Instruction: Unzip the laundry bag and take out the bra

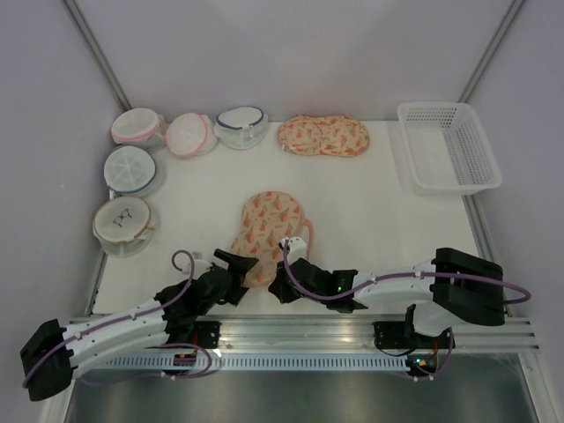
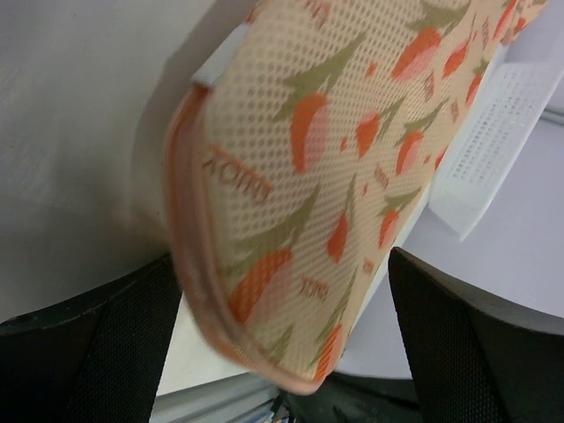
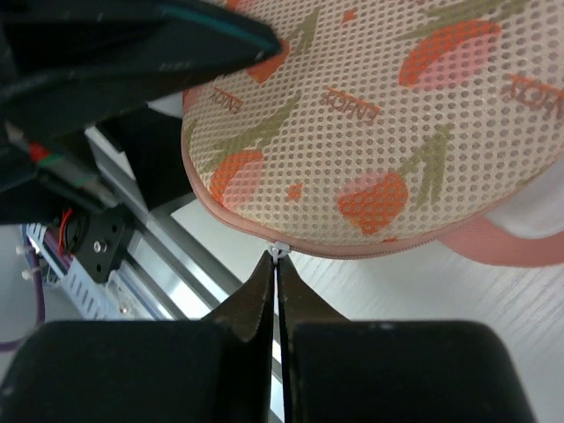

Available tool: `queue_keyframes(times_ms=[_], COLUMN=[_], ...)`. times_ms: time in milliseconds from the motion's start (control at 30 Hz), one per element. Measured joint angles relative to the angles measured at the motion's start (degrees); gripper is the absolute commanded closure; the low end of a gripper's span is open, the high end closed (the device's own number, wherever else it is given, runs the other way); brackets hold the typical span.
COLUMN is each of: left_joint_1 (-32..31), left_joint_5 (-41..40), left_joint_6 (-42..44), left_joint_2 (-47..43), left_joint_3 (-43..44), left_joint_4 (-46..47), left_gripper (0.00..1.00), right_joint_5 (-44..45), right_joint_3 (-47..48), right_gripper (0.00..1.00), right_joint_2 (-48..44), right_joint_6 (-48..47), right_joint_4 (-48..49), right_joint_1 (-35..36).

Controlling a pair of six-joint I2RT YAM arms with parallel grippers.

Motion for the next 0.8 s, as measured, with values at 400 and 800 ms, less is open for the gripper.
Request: queue_keyframes(times_ms=[400, 800], left_joint_1=[0.0, -0.2], left_joint_5=[-2.4, -0.5], left_joint_6=[1.4, 13.4], left_joint_2=[5.5, -5.0], left_joint_3=[0.5, -0.1], left_joint_4=[8.7, 4.0], left_gripper=[0.78, 0.98], right_joint_5=[-5.4, 8.2], right_joint_3=[-1.6, 7.9], right_gripper=[1.0, 1.0], right_joint_2=[-1.8, -2.4], right_joint_6=[-4.3, -1.4], right_joint_4=[-4.3, -28.5], right_joint_1=[3.3, 3.9])
